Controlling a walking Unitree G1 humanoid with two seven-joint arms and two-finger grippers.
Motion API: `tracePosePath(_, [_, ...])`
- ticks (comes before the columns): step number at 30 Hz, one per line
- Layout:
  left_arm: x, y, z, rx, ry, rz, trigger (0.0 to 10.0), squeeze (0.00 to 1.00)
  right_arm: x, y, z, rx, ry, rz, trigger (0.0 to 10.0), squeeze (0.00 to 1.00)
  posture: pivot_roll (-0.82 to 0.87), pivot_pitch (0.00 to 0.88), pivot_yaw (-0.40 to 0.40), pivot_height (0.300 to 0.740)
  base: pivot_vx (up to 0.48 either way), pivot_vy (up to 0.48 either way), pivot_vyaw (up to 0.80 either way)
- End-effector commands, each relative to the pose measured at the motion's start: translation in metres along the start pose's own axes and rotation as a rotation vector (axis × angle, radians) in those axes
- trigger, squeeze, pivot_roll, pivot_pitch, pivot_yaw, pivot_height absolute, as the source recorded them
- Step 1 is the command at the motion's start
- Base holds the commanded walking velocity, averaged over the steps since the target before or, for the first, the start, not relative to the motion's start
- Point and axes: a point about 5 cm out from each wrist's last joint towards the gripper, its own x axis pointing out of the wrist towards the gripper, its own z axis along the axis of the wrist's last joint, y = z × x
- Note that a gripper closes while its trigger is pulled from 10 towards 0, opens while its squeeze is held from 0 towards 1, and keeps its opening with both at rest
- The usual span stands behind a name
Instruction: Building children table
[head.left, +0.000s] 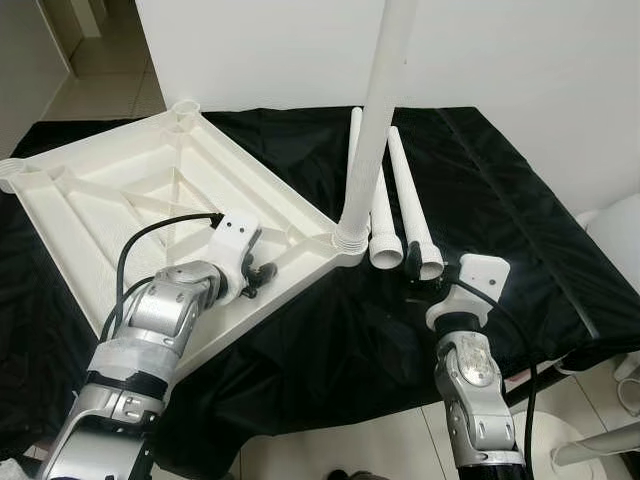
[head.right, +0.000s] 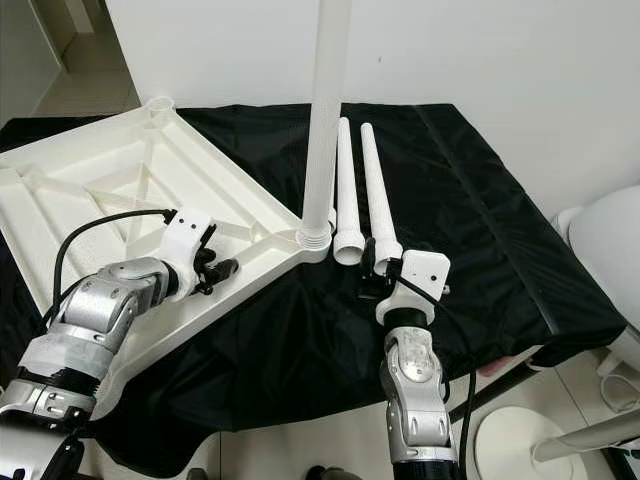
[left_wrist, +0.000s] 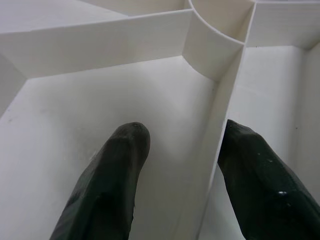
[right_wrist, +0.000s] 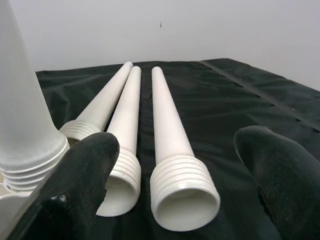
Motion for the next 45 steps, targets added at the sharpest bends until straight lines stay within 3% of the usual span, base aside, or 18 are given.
tracePosePath(1, [-0.006,0.013,0.004,-0.009,-0.008,0.099,10.0,0.00,-0.001,0.001,0.001,0.003,-0.008,0.006,10.0,0.00,0.00,0.090,-0.015,0.740,0.000,0.000,0.00])
tracePosePath(7, [-0.009,0.013,0.009,-0.051,0.007,0.074,10.0,0.00,-0.002,0.002,0.000,0.003,-0.007,0.015,10.0,0.00,0.00,0.088,-0.014,0.740,0.000,0.000,0.00])
tracePosePath(14, [-0.016,0.010,0.014,-0.032,0.037,0.045,10.0,0.00,-0.004,0.002,-0.001,0.000,-0.004,0.019,10.0,0.00,0.00,0.087,-0.014,0.740,0.000,0.000,0.00])
tracePosePath(15, [-0.018,0.009,0.013,-0.015,0.065,0.034,8.2,0.00,-0.004,0.002,-0.002,0.000,-0.003,0.020,10.0,0.00,0.00,0.086,-0.011,0.740,0.000,0.000,0.00])
tracePosePath(16, [-0.020,0.008,0.012,0.017,0.098,0.033,8.2,0.00,-0.004,0.002,-0.002,-0.001,-0.002,0.020,10.0,0.00,0.00,0.086,-0.011,0.740,0.000,0.000,0.00])
tracePosePath(17, [-0.021,0.007,0.011,0.040,0.115,0.037,4.4,0.00,-0.004,0.003,-0.002,-0.001,-0.001,0.021,10.0,0.00,0.00,0.084,-0.009,0.740,0.000,0.000,0.00])
tracePosePath(18, [-0.021,0.007,0.011,0.040,0.115,0.037,4.4,0.00,-0.004,0.003,-0.002,-0.001,-0.001,0.021,10.0,0.00,0.00,0.084,-0.009,0.740,0.000,0.000,0.00])
tracePosePath(19, [-0.021,0.007,0.009,0.050,0.129,0.046,0.5,0.00,-0.003,0.003,-0.002,-0.001,-0.001,0.021,10.0,0.00,0.00,0.084,-0.009,0.740,0.000,0.000,0.00])
tracePosePath(21, [-0.022,0.008,0.009,0.060,0.138,0.055,0.0,0.00,-0.003,0.003,-0.002,-0.001,-0.001,0.021,10.0,0.00,0.00,0.083,-0.008,0.740,0.000,0.000,0.00])
tracePosePath(39, [-0.025,0.016,0.009,0.076,0.161,0.137,0.0,0.00,-0.003,0.004,-0.004,-0.001,0.003,0.011,10.0,0.00,0.01,0.087,0.002,0.740,0.000,0.000,0.00])
tracePosePath(40, [-0.025,0.017,0.010,0.074,0.155,0.153,4.1,0.00,-0.003,0.004,-0.004,-0.001,0.003,0.011,10.0,0.00,0.01,0.087,0.002,0.740,0.000,0.000,0.00])
tracePosePath(41, [-0.023,0.018,0.013,0.097,0.137,0.157,10.0,0.00,-0.003,0.004,-0.004,0.000,0.003,0.011,10.0,0.00,0.01,0.088,0.003,0.740,0.000,0.000,0.00])
tracePosePath(45, [-0.021,0.012,0.028,0.159,0.005,0.137,10.0,0.00,-0.002,0.004,-0.005,-0.001,0.003,0.010,10.0,0.00,0.01,0.090,0.005,0.740,0.000,0.000,0.00])
